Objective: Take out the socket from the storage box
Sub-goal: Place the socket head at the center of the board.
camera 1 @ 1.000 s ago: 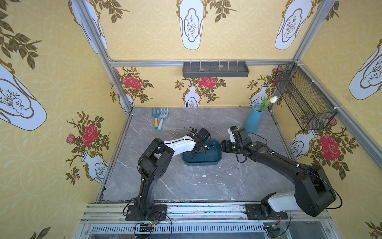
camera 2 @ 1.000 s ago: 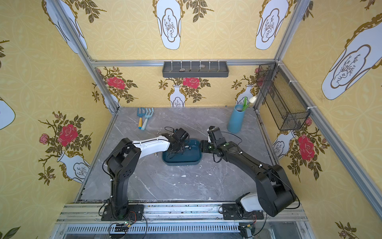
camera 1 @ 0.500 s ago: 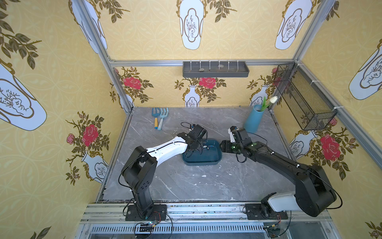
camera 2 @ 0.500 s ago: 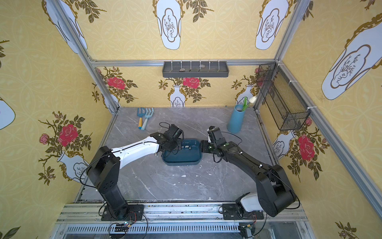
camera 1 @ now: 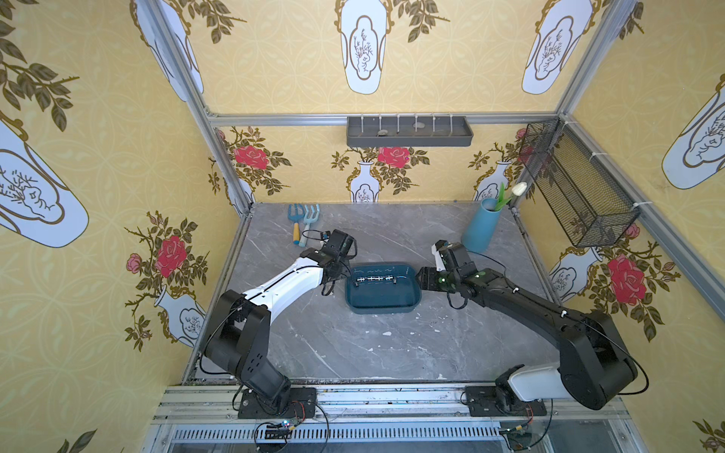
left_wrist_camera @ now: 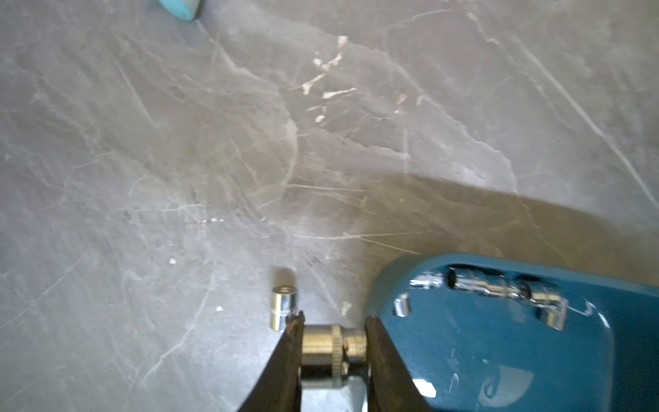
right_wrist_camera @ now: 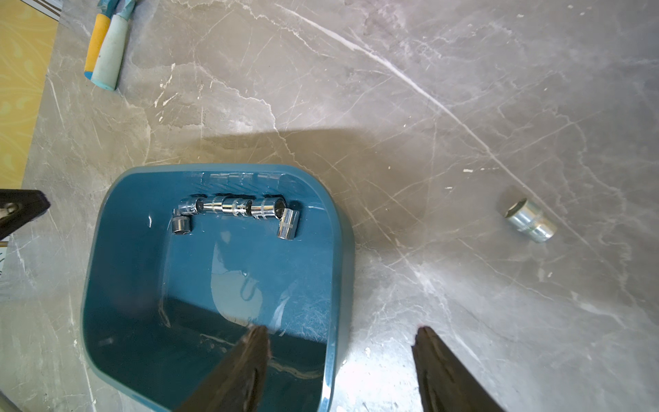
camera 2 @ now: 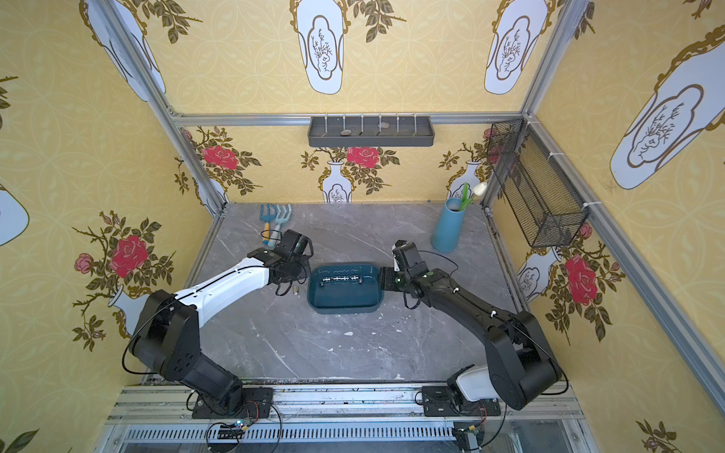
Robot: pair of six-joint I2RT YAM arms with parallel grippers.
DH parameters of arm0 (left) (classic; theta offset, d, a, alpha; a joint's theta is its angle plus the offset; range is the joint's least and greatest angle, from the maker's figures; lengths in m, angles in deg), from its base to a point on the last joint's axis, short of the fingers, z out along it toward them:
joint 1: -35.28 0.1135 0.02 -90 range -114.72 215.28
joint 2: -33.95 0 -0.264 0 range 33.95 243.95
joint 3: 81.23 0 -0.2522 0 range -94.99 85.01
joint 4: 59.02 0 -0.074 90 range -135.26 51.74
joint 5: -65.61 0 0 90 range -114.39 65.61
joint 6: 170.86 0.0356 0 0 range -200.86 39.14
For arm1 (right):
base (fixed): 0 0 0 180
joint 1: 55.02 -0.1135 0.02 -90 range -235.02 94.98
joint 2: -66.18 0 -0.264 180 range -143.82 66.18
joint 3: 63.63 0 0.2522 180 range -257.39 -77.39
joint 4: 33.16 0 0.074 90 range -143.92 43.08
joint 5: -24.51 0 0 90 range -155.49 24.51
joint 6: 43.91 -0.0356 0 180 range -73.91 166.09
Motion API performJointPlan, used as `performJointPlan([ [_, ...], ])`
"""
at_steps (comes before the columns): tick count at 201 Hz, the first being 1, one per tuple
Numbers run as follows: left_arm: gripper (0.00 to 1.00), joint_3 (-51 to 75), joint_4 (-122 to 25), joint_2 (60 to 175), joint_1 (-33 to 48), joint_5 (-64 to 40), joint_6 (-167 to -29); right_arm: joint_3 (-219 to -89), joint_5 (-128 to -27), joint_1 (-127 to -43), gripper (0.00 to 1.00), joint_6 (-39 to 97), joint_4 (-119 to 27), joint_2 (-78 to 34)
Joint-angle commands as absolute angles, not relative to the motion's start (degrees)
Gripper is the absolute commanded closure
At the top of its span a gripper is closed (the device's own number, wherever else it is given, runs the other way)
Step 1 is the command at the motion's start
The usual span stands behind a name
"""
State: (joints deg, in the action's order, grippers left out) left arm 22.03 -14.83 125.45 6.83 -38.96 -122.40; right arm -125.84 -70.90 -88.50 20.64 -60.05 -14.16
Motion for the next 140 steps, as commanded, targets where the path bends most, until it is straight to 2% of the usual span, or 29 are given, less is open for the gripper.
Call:
performJointPlan([
  [1, 0.72, 24.2, -17.3, 126.3, 9.5, -38.5, -121.5, -125.7, -70.8, -88.6, 0.31, 20.5, -58.2, -14.4],
  [47, 0.72, 26.7, -20.1, 130.1, 14.3, -37.2, -121.3, -125.8, -70.6, -88.6, 0.31, 20.5, -58.2, -14.8],
  [140, 0.72, 27.7, -21.9, 134.3, 16.3, -36.3, -121.4, -125.3, -70.6, -88.6, 0.31, 20.3, -58.4, -15.2],
])
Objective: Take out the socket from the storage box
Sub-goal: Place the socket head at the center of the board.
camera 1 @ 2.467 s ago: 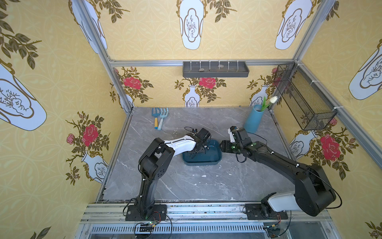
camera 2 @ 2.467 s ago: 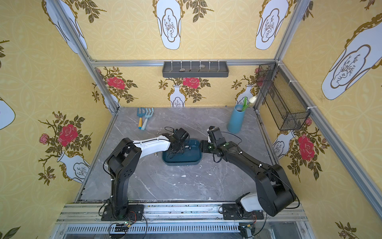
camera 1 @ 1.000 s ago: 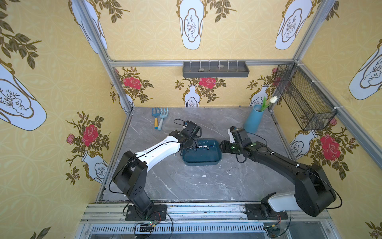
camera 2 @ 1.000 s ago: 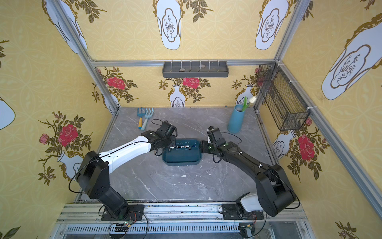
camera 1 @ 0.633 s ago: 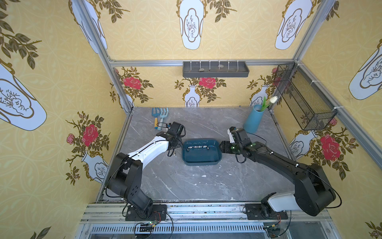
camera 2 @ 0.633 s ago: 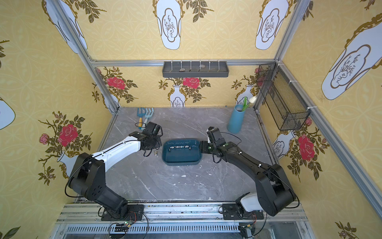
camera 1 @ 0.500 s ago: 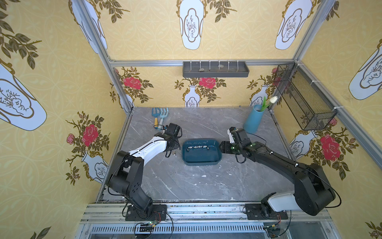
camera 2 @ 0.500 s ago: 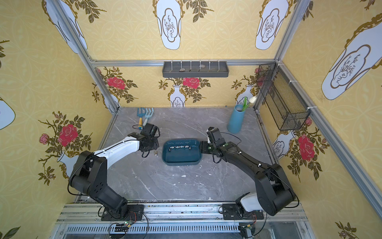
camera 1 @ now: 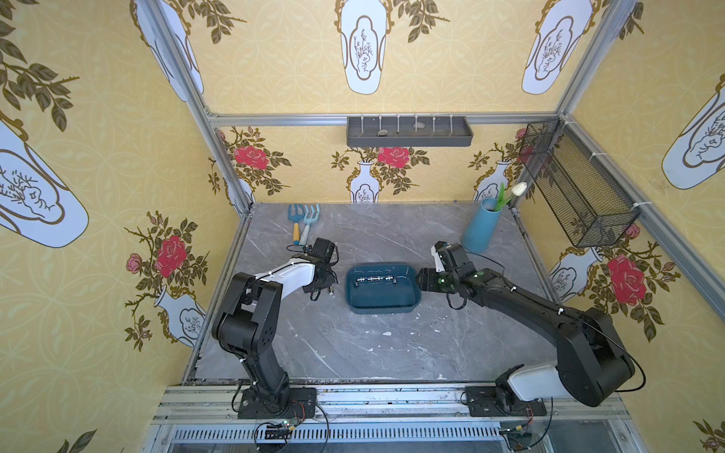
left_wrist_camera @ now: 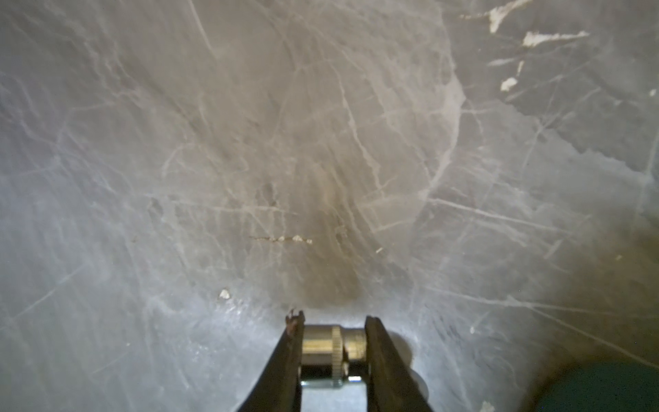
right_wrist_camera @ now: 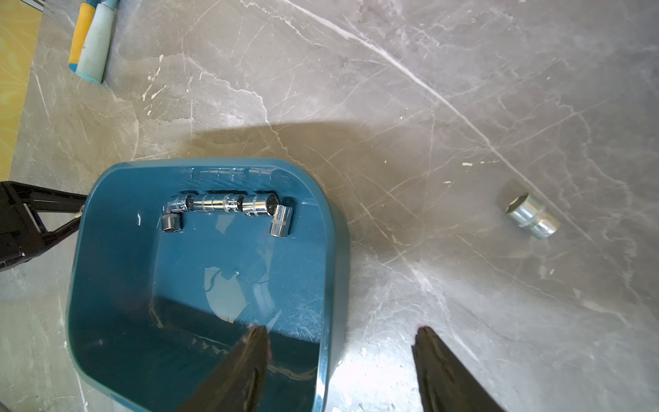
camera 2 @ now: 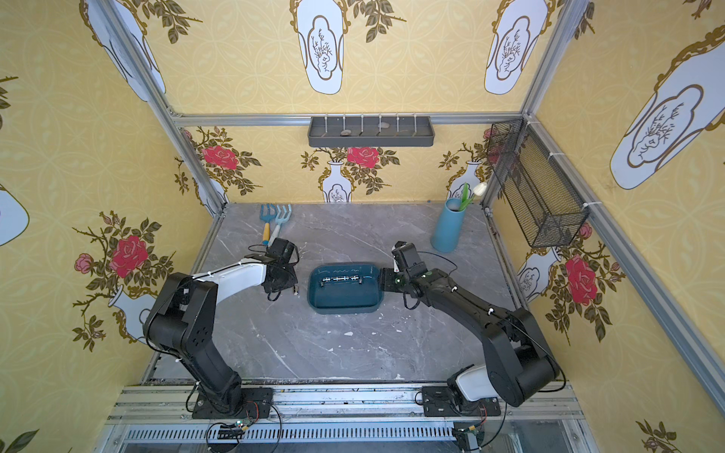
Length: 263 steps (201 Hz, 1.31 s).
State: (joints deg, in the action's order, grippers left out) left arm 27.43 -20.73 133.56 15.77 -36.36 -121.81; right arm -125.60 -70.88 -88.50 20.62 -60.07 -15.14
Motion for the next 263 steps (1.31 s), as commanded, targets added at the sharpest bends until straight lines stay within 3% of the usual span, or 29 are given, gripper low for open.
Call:
performJointPlan([
  [1, 0.72, 27.7, -21.9, 134.3, 16.3, -36.3, -121.4, -125.2, -70.5, -88.6, 0.31, 20.3, -58.4, -15.2],
  [118, 0.7, 28.8, -23.2, 135.3, 16.9, -36.0, -121.4, -125.6, -70.5, -88.7, 0.3, 20.2, -58.6, -15.3],
  [263, 0.58, 28.5, -22.4, 135.2, 16.8, -36.2, -120.8, -125.9, -70.4, -88.7, 0.3, 20.3, -58.7, -15.4],
])
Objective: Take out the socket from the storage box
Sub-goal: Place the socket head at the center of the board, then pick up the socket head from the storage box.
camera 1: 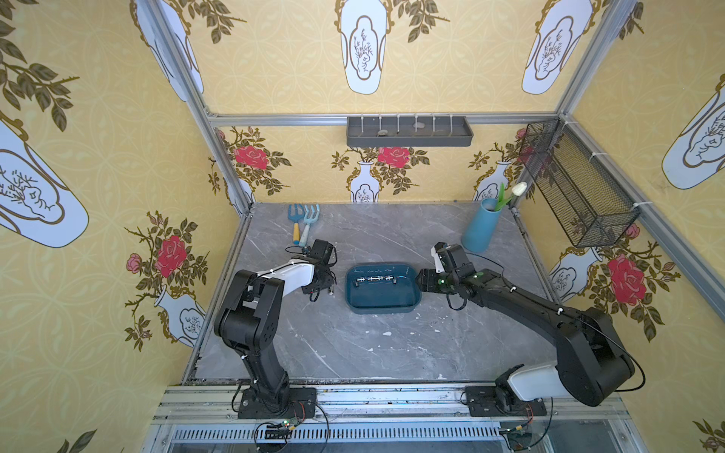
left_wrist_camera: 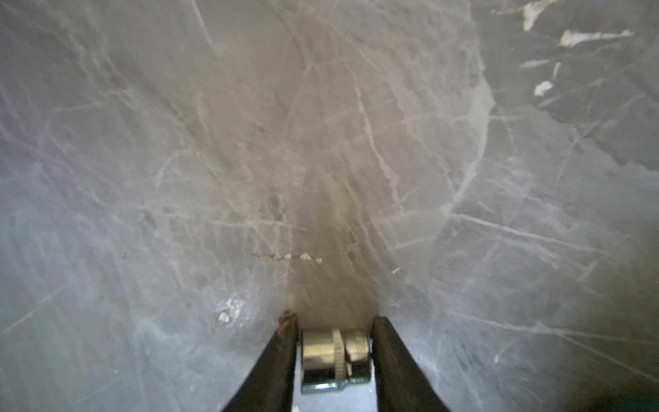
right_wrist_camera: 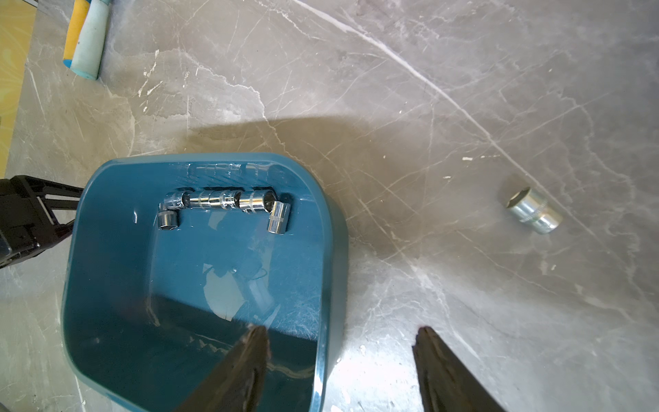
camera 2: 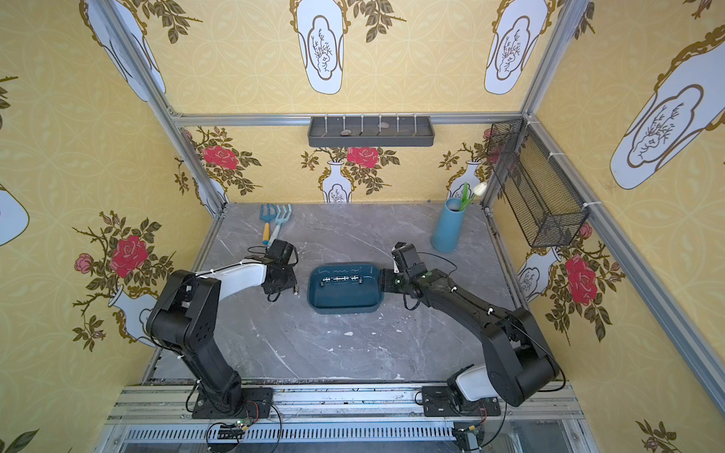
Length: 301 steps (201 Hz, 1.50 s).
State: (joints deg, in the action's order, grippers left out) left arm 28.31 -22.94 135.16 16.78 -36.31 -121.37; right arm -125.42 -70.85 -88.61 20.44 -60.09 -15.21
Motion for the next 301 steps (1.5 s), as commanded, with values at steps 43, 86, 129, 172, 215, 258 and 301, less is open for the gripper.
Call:
performJointPlan([
  [43, 0.55, 28.2, -21.2, 133.7, 16.8, -36.7, -120.5, -126.3, -70.5, -88.8, 0.3, 20.4, -58.8, -15.7],
  [86, 0.49, 27.6, -16.9, 129.3, 16.8, -33.9, -120.4, -127.3, -71.1, -88.8, 0.3, 20.6, -58.8, -16.0],
  [129, 0.43, 26.8, -10.5, 120.9, 16.8, -33.9, -117.4, -128.5, -71.7, -88.8, 0.3, 20.6, -58.1, -16.7],
  [172, 0.32, 22.8, -5.3, 114.2, 17.3, -30.3, -113.8, -130.9, -72.2, -89.7, 0.3, 19.8, -56.9, -20.4],
  [215, 0.18, 22.7, -5.1, 107.1, 18.5, -28.8, -112.0, -135.8, -70.8, -92.9, 0.3, 20.1, -57.6, -25.1],
  [258, 0.1, 28.0, -11.2, 100.5, 19.2, -30.2, -109.6, -139.0, -69.3, -96.1, 0.31, 18.9, -56.9, -29.3],
  [301, 0.06, 30.2, -13.6, 97.3, 19.1, -30.4, -109.6, -142.3, -65.6, -98.2, 0.35, 15.7, -57.5, -34.7],
])
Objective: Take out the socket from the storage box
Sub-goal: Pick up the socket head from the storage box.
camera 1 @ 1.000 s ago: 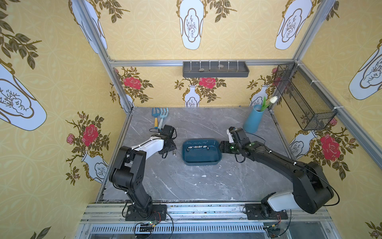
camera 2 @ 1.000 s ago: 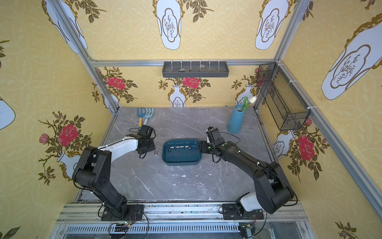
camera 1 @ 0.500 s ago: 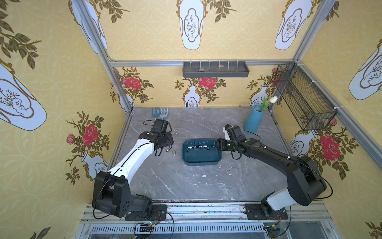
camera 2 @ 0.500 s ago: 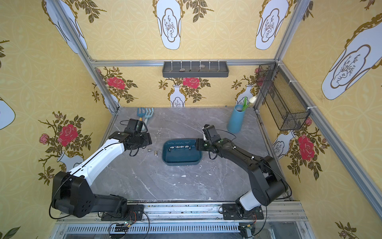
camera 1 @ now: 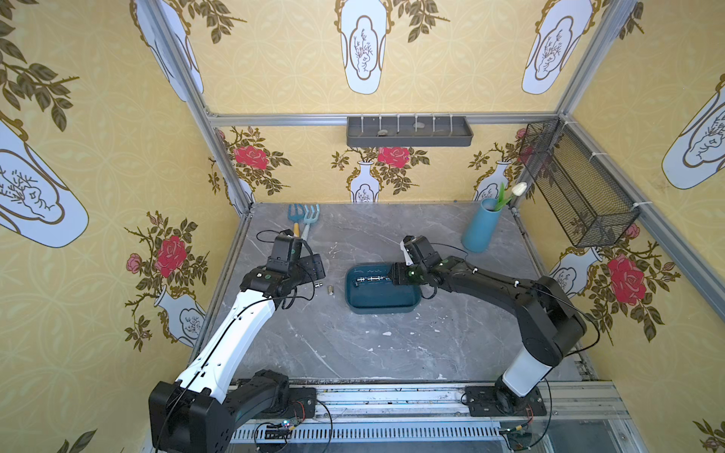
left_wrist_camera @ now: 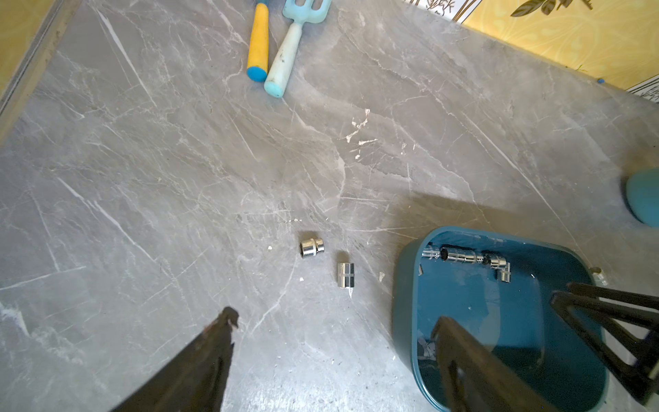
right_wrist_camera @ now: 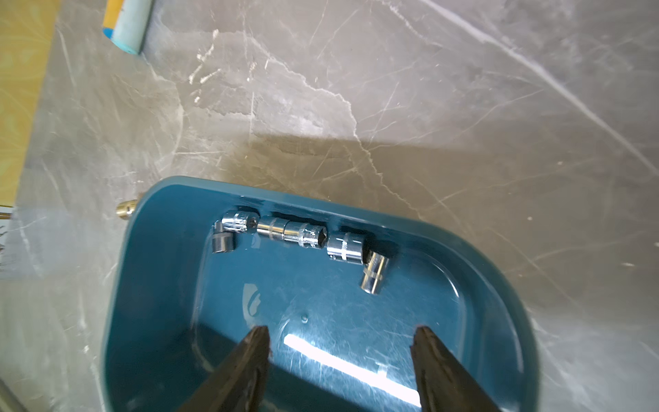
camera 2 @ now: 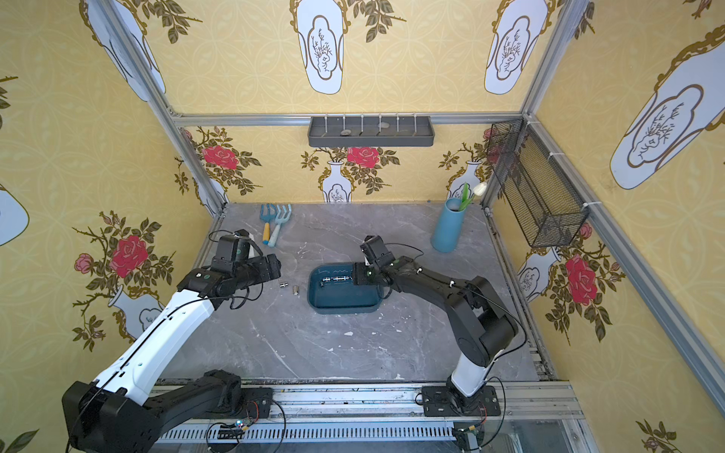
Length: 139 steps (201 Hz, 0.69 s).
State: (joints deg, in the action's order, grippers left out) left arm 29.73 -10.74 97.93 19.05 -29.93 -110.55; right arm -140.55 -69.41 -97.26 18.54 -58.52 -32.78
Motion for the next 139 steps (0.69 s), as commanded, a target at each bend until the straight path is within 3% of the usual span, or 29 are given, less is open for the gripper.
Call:
performJointPlan([
  [1, 0.06, 30.2, -13.6, 97.3, 19.2, -30.5, -109.6, -142.3, -65.5, -98.3, 0.35, 15.5, -57.5, -34.8],
  [38, 0.02, 31.0, -12.7, 96.3, 19.2, -34.5, -112.3, -145.4, -62.0, -98.8, 0.39, 12.3, -60.2, -39.6],
  [139, 0.02, 32.4, -14.4, 95.0, 19.5, -33.9, -112.6, -145.4, -59.2, -100.4, 0.48, 11.8, -59.9, -43.1],
])
